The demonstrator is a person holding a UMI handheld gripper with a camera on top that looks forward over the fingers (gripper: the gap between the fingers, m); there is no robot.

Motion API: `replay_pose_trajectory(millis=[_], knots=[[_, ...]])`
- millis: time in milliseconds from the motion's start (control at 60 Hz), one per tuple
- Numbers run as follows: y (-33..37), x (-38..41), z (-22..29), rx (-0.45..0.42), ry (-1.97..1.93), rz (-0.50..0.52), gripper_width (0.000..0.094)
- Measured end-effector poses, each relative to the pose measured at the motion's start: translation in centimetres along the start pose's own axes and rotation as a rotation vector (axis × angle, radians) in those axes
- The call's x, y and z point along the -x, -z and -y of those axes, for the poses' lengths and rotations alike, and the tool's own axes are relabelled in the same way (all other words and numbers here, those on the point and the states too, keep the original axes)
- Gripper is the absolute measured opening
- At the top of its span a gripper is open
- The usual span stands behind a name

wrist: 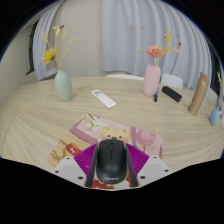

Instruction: Arrange mouse

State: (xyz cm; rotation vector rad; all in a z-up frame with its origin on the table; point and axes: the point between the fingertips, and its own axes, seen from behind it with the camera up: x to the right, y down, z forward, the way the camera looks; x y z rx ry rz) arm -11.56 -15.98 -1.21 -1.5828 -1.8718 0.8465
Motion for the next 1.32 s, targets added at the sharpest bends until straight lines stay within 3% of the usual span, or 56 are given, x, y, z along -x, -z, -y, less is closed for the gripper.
replay_pose_trajectory(millis=[17, 67, 117, 183, 350, 517, 683, 917, 1183, 1317], knots=[[0.1, -0.2, 0.1, 0.001, 0.01, -0.009, 0.0577], [0.7, -0.9, 0.5, -0.009, 0.037, -0.039, 0.0885], [1.8, -1.6, 1.2, -0.03, 0.034, -0.063, 0.0826], [4.5, -1.6, 2.1, -0.044, 0.025, -0.046, 0.0864], [14.6, -3.8, 1.9, -0.066, 0.027, -0.041, 0.0861], [24.5, -6.9, -3.2, -0.025, -0.015, -0.034, 0.0858], [31.2, -11.3, -10.4, 0.049, -0.05, -0.1, 0.086], [35.2, -16.1, -15.6, 0.071, -0.096, -0.176, 0.0862], [36.3, -19.1, -15.1, 0.032, -0.101, -0.225, 0.0863], [36.3, -18.2, -14.7, 0.022, -0.124, -0.185, 0.0858]])
